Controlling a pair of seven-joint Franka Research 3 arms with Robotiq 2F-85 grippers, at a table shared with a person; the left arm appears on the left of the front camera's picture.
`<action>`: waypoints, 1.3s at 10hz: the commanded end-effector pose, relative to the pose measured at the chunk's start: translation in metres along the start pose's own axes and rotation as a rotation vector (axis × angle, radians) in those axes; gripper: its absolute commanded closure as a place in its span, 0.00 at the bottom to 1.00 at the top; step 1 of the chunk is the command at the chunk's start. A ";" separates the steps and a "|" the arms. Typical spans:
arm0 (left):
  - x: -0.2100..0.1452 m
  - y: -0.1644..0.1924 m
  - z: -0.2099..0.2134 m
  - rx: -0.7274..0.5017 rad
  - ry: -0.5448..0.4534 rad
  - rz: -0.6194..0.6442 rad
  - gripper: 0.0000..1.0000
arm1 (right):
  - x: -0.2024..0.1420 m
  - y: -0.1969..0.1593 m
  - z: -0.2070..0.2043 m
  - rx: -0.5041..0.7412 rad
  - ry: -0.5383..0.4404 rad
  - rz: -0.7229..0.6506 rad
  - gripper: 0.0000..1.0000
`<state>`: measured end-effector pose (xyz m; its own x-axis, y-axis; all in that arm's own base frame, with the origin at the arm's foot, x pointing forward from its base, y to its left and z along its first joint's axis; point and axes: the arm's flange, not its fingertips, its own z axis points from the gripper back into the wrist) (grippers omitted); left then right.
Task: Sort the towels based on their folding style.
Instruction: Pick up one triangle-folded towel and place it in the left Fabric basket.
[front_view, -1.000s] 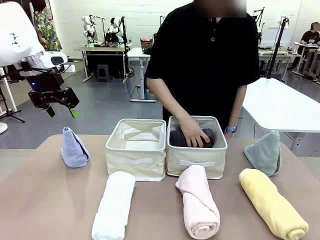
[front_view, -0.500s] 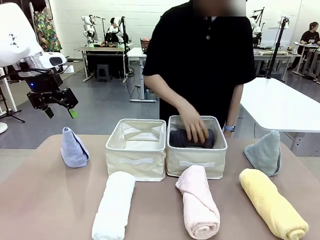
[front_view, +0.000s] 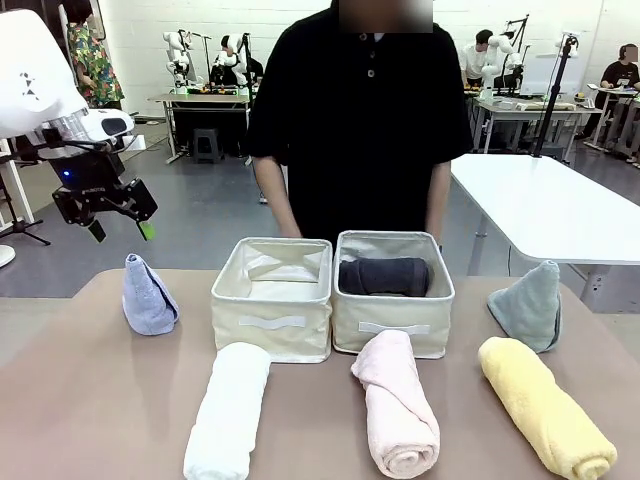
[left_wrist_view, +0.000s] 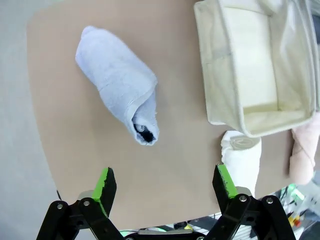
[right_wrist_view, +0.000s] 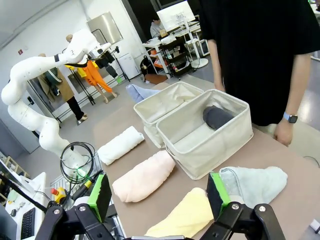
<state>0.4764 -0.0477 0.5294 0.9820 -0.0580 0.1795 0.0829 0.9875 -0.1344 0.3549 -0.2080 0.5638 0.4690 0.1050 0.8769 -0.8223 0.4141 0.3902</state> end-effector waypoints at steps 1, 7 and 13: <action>-0.013 -0.010 -0.009 0.064 -0.030 0.155 0.00 | 0.001 0.000 0.000 0.011 -0.009 0.012 0.00; 0.001 -0.006 -0.063 0.134 -0.045 0.284 0.00 | 0.001 0.000 0.000 0.011 -0.009 0.012 0.00; 0.012 0.002 -0.090 0.159 -0.062 0.306 0.30 | 0.001 0.000 0.000 0.011 -0.009 0.012 0.00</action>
<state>0.4998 -0.0590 0.4416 0.9531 0.2436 0.1797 -0.2355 0.9697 -0.0654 0.3548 -0.2078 0.5638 0.4693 0.1050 0.8768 -0.8228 0.4124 0.3910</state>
